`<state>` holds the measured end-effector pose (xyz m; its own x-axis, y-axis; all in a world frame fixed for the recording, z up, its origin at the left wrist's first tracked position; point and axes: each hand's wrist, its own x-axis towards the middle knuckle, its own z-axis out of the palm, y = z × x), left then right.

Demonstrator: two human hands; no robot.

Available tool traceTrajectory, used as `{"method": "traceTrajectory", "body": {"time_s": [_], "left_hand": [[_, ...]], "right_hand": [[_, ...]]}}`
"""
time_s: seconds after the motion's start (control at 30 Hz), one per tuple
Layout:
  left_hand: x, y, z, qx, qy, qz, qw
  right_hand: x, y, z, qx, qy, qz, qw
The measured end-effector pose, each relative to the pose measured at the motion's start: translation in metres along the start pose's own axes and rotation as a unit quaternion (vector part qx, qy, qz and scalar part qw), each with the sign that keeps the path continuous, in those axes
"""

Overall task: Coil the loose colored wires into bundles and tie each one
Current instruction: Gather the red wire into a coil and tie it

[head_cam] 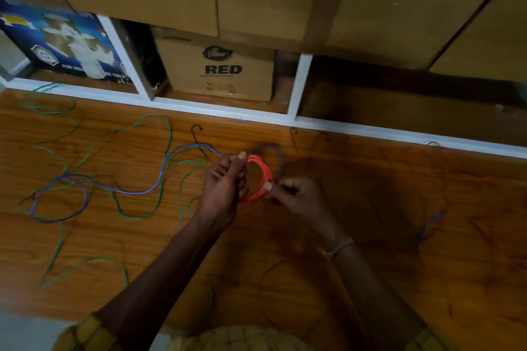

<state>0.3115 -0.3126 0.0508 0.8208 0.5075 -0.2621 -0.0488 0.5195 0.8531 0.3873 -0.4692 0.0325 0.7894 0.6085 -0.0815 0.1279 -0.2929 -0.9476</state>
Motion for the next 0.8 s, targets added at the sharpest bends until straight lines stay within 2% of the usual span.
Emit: {"method": "traceTrajectory", "body": {"time_s": [0.2,0.33,0.4,0.5,0.6,0.7,0.8], "left_hand": [[0.013,-0.012,0.008,0.078,0.042,0.037,0.995],[0.019,-0.015,0.004,0.104,0.057,0.041,0.992],[0.020,-0.015,0.002,0.118,0.062,0.044,0.990],[0.022,-0.014,0.002,0.128,0.060,0.046,0.989],[0.023,-0.012,0.004,0.130,0.065,0.049,0.988],[0.024,-0.012,0.005,0.124,0.067,0.048,0.989],[0.027,-0.011,0.005,0.109,0.066,0.041,0.991]], "right_hand": [[0.020,0.002,-0.056,-0.111,-0.051,-0.041,0.992],[0.064,0.017,-0.083,-0.054,0.044,-0.004,0.998],[0.094,0.027,-0.085,-0.109,0.078,0.028,0.991],[0.139,0.050,-0.073,-0.228,0.084,0.084,0.966],[0.169,0.072,-0.053,-0.355,0.101,0.119,0.922],[0.173,0.068,-0.039,-0.399,0.136,0.129,0.897],[0.169,0.060,-0.035,-0.418,0.134,0.136,0.888]]}}
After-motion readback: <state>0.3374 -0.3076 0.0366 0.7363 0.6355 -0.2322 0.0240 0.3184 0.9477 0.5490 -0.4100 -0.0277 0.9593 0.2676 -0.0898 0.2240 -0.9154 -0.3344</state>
